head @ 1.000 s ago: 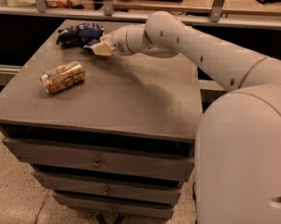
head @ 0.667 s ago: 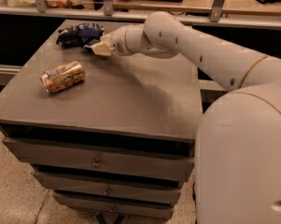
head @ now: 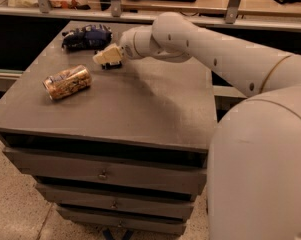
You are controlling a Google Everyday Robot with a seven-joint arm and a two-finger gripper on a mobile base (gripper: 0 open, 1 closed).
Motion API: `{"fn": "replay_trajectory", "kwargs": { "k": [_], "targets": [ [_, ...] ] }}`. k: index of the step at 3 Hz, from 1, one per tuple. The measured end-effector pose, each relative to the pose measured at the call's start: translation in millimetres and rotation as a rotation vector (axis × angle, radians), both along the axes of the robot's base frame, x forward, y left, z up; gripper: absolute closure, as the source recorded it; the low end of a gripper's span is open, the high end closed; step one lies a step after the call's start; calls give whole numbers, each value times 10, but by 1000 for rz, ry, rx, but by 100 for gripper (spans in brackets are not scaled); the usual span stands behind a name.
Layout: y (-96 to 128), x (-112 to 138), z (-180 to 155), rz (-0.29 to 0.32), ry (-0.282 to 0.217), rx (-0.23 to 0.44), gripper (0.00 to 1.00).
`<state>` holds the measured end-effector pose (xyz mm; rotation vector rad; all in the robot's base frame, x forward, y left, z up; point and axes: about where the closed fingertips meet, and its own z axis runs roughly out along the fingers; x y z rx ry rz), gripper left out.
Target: Move rxbar chocolate near orange can
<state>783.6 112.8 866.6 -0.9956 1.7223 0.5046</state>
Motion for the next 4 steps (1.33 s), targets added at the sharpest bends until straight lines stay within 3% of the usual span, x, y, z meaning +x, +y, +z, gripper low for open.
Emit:
{"fn": "replay_trajectory", "kwargs": {
  "k": [1, 2, 3, 4],
  "targets": [
    [-149, -8, -32, -35, 15, -2, 0],
    [-576, 46, 77, -111, -8, 22, 0],
    [-1202, 115, 213, -240, -44, 22, 0],
    [-1202, 115, 213, -240, -44, 22, 0]
  ]
}}
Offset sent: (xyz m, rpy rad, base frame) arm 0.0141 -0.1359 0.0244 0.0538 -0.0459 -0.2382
